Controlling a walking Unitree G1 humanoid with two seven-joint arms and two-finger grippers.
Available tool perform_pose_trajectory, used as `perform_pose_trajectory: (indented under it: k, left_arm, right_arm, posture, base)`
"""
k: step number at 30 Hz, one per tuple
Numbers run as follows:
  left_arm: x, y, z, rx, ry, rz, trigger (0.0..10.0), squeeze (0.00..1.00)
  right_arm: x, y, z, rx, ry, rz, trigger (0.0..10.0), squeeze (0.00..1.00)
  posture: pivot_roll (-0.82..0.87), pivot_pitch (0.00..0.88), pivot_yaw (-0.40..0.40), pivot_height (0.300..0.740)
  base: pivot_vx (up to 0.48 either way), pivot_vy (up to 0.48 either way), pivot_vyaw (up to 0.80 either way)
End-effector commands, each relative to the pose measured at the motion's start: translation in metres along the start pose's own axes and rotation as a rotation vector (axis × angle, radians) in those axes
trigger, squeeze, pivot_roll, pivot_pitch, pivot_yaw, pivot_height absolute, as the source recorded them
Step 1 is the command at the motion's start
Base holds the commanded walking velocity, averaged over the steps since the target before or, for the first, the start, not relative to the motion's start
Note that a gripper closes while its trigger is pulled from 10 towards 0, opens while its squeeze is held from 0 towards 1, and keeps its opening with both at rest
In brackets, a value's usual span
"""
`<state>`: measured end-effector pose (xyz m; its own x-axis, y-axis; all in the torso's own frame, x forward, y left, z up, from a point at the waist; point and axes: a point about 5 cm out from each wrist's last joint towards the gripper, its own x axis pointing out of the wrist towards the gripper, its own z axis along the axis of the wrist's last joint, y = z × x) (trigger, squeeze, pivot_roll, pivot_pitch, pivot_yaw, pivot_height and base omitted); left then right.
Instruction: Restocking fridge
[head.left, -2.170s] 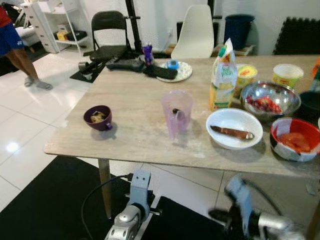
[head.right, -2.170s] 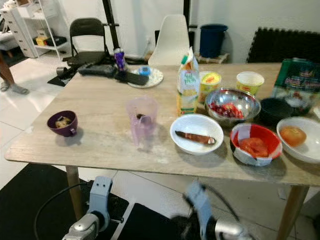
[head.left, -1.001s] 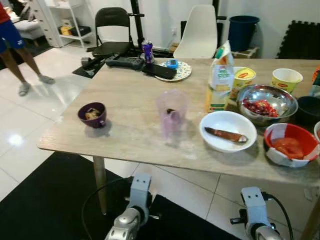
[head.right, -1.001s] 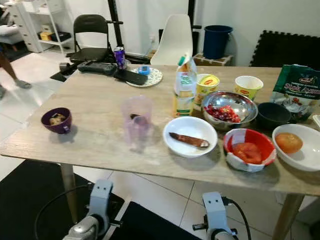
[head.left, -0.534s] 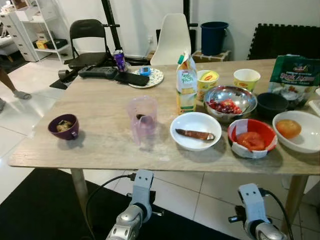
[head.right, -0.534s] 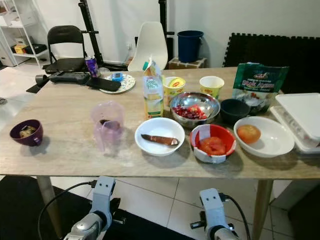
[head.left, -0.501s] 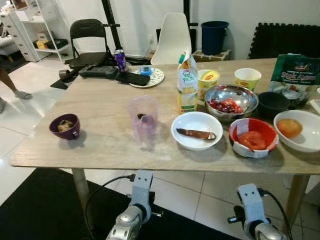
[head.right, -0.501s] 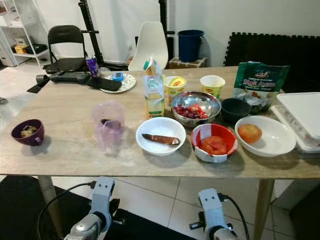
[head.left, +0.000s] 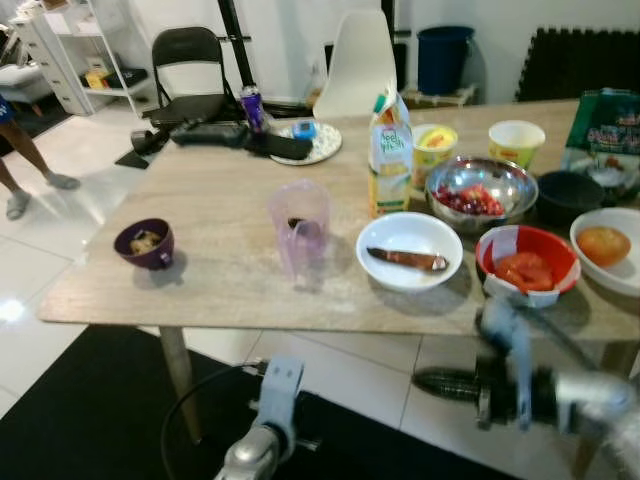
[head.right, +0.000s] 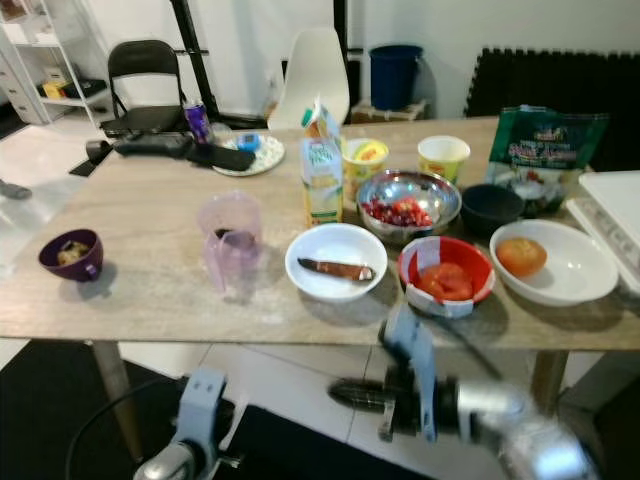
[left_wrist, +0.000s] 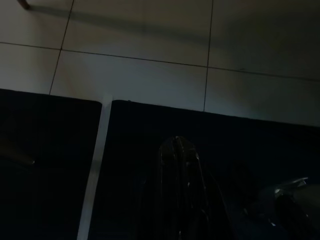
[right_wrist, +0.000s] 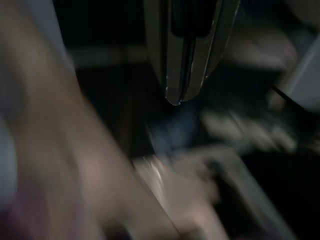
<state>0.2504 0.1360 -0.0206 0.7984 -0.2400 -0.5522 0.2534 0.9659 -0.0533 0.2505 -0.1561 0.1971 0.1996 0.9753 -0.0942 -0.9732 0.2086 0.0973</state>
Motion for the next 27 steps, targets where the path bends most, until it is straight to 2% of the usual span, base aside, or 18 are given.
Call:
perform_pose_trajectory:
  k: [1, 2, 3, 5, 6, 7, 8, 9, 10, 11, 12, 13, 18, 19, 20, 21, 25, 27]
  left_arm:
    - [-0.003, 0.005, -0.006, 0.025, 0.022, 0.001, 10.0, 0.00]
    - [-0.003, 0.008, -0.007, 0.012, 0.025, 0.024, 10.0, 0.00]
    - [-0.004, 0.008, -0.005, -0.012, 0.017, 0.033, 10.0, 0.00]
    - [-0.003, 0.006, -0.004, -0.021, 0.011, 0.030, 10.0, 0.00]
    - [-0.003, 0.006, -0.004, -0.021, 0.011, 0.030, 10.0, 0.00]
    - [-0.003, 0.004, -0.005, 0.001, 0.016, 0.018, 10.0, 0.00]
    - [-0.003, 0.004, -0.005, 0.001, 0.016, 0.018, 10.0, 0.00]
    - [-0.003, 0.003, -0.007, 0.024, 0.024, 0.012, 10.0, 0.00]
    - [-0.003, 0.001, -0.007, 0.027, 0.026, 0.007, 10.0, 0.00]
    - [-0.003, 0.001, -0.007, 0.027, 0.026, 0.007, 10.0, 0.00]
    - [-0.003, 0.000, -0.008, 0.025, 0.027, 0.005, 10.0, 0.00]
    - [-0.003, 0.000, -0.008, 0.022, 0.026, 0.005, 10.0, 0.00]
    - [-0.005, 0.002, -0.008, 0.016, 0.024, 0.013, 10.0, 0.00]
    - [-0.006, 0.003, -0.009, 0.014, 0.024, 0.017, 10.0, 0.00]
    - [-0.008, 0.004, -0.011, 0.011, 0.027, 0.020, 10.0, 0.00]
    - [-0.009, 0.005, -0.012, 0.009, 0.028, 0.022, 10.0, 0.00]
    - [-0.009, 0.005, -0.013, 0.008, 0.030, 0.023, 10.0, 0.00]
    - [-0.009, 0.003, -0.013, 0.005, 0.031, 0.020, 10.0, 0.00]
  right_arm:
    - [0.005, 0.011, 0.001, 0.060, -0.029, 0.093, 10.0, 0.00]
    - [0.007, 0.014, 0.015, 0.033, -0.049, 0.147, 10.0, 0.00]
    - [0.011, 0.012, 0.032, -0.037, -0.066, 0.164, 10.0, 0.00]
    - [0.020, 0.001, 0.055, -0.171, -0.080, 0.086, 10.0, 0.00]
    - [0.020, 0.001, 0.055, -0.171, -0.080, 0.086, 10.0, 0.00]
    - [0.026, -0.010, 0.061, -0.262, -0.048, -0.008, 10.0, 0.00]
    - [0.026, -0.010, 0.061, -0.262, -0.048, -0.008, 10.0, 0.00]
    - [0.032, -0.020, 0.062, -0.372, 0.012, -0.089, 10.0, 0.00]
    - [0.039, -0.030, 0.063, -0.459, 0.072, -0.140, 10.0, 0.24]
    - [0.039, -0.030, 0.063, -0.459, 0.072, -0.140, 10.0, 0.24]
    - [0.043, -0.036, 0.062, -0.509, 0.112, -0.160, 10.0, 0.24]
    - [0.046, -0.040, 0.061, -0.515, 0.142, -0.164, 10.0, 1.00]
    - [0.050, -0.047, 0.055, -0.533, 0.237, -0.137, 10.0, 1.00]
    - [0.051, -0.050, 0.052, -0.543, 0.290, -0.121, 10.0, 1.00]
    - [0.050, -0.055, 0.046, -0.556, 0.363, -0.118, 10.0, 0.53]
    - [0.049, -0.060, 0.043, -0.565, 0.410, -0.119, 10.0, 0.00]
    - [0.047, -0.065, 0.042, -0.570, 0.442, -0.133, 10.0, 0.00]
    - [0.044, -0.078, 0.041, -0.536, 0.468, -0.181, 10.0, 0.00]
  posture:
    - [-0.07, 0.135, 0.066, 0.740]
    - [-0.08, 0.133, 0.075, 0.740]
    - [-0.08, 0.137, 0.073, 0.740]
    - [-0.08, 0.134, 0.066, 0.740]
    - [-0.08, 0.134, 0.066, 0.740]
    - [-0.08, 0.138, 0.070, 0.740]
    - [-0.08, 0.138, 0.070, 0.740]
    - [-0.08, 0.139, 0.072, 0.740]
    - [-0.08, 0.139, 0.070, 0.740]
    - [-0.08, 0.139, 0.070, 0.740]
    - [-0.08, 0.140, 0.066, 0.740]
    - [-0.07, 0.140, 0.065, 0.740]
    - [-0.07, 0.144, 0.055, 0.740]
    - [-0.07, 0.144, 0.055, 0.740]
    - [-0.06, 0.145, 0.051, 0.740]
    - [-0.06, 0.145, 0.051, 0.740]
    - [-0.06, 0.145, 0.051, 0.740]
    - [-0.07, 0.144, 0.049, 0.740]
  base:
    - [0.000, 0.000, 0.00]
    - [0.000, 0.000, 0.00]
    - [0.000, 0.000, 0.00]
    - [0.000, 0.000, 0.00]
    - [0.000, 0.000, 0.00]
    - [0.000, 0.000, 0.00]
    - [0.000, 0.000, 0.00]
    - [0.000, 0.000, 0.00]
    - [0.000, 0.000, 0.00]
    - [0.000, 0.000, 0.00]
    - [0.000, 0.000, 0.00]
    - [0.000, 0.000, 0.00]
    - [0.000, 0.000, 0.00]
    - [0.000, 0.000, 0.00]
    - [0.000, 0.000, 0.00]
    - [0.000, 0.000, 0.00]
    - [0.000, 0.000, 0.00]
    - [0.000, 0.000, 0.00]
